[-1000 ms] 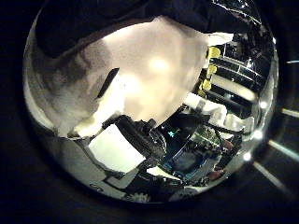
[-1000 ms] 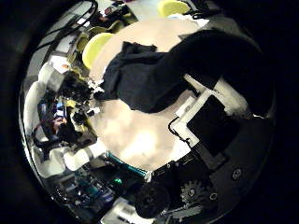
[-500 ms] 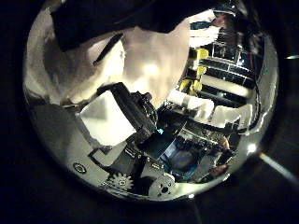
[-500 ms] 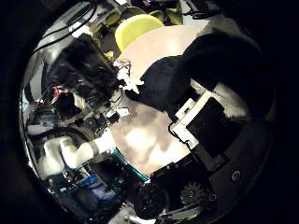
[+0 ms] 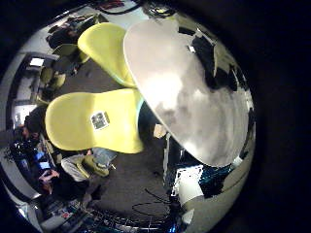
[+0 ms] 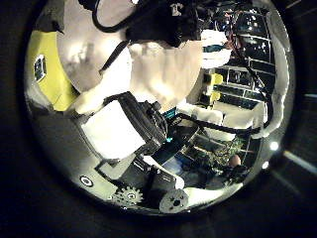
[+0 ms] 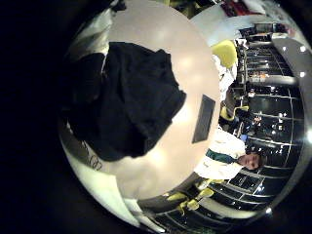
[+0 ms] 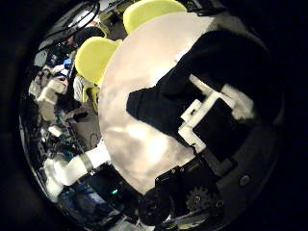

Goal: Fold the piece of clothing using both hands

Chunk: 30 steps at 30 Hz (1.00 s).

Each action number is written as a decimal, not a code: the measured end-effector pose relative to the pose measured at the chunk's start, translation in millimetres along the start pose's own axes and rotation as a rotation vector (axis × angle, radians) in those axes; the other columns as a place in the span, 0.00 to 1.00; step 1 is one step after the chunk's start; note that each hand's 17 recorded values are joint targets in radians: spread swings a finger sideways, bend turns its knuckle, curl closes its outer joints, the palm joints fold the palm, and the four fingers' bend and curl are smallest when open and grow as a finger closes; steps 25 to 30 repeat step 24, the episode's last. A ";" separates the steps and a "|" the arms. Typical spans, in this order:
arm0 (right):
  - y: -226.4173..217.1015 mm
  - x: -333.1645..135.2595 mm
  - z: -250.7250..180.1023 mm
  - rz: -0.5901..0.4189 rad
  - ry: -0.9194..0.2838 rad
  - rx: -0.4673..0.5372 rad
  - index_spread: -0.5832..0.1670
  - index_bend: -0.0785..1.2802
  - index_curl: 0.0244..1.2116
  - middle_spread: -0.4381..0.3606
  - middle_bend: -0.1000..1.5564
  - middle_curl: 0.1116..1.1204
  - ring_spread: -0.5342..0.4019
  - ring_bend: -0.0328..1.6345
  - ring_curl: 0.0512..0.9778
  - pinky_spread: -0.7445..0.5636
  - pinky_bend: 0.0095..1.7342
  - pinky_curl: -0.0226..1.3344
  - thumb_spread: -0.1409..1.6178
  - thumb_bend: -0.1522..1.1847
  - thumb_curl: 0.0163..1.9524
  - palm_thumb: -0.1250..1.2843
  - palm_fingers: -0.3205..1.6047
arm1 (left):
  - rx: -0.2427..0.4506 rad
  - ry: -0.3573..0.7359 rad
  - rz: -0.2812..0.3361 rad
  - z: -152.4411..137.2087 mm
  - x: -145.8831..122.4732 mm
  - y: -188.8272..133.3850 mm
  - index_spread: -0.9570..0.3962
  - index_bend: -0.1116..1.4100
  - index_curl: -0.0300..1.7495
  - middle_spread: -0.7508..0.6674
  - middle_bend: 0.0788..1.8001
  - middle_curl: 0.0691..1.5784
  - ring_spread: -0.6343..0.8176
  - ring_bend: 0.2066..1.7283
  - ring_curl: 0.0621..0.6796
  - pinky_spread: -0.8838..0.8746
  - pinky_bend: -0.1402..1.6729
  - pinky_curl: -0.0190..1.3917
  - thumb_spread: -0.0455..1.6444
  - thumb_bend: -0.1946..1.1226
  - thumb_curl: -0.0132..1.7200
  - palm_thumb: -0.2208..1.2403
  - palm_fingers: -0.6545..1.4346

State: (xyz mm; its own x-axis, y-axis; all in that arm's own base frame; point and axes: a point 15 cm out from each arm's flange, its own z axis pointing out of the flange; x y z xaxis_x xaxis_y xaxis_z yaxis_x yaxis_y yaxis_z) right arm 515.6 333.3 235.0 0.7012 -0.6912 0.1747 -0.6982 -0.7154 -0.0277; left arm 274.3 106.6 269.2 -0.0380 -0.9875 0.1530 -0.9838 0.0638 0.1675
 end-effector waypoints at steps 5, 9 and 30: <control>1.9 21.7 -23.6 0.009 -0.053 0.055 0.15 0.19 0.48 0.24 0.34 0.51 0.42 0.62 0.56 0.52 0.57 0.67 0.75 0.09 0.28 0.67 0.04 | -0.009 0.004 -0.011 6.1 7.1 5.8 0.40 0.32 0.51 0.22 0.34 0.52 0.16 0.45 0.56 0.35 0.30 0.31 0.70 0.13 0.21 0.50 0.58; 2.4 35.7 -89.1 -0.008 -0.162 0.203 0.13 0.15 0.38 0.32 0.24 0.41 0.57 0.51 0.45 0.68 0.50 0.60 0.73 0.10 0.28 0.65 0.08 | -0.018 0.001 -0.012 11.1 18.2 6.0 0.40 0.34 0.53 0.21 0.35 0.54 0.16 0.45 0.58 0.36 0.31 0.32 0.70 0.13 0.22 0.50 0.57; 182.9 173.5 -172.5 0.234 -0.267 0.128 0.19 0.17 0.23 0.45 0.18 0.29 0.75 0.37 0.29 0.89 0.34 0.41 0.70 0.10 0.26 0.65 0.15 | -0.039 -0.028 -0.031 21.5 60.3 11.4 0.40 0.38 0.58 0.22 0.33 0.58 0.19 0.45 0.63 0.37 0.35 0.35 0.70 0.13 0.22 0.51 0.53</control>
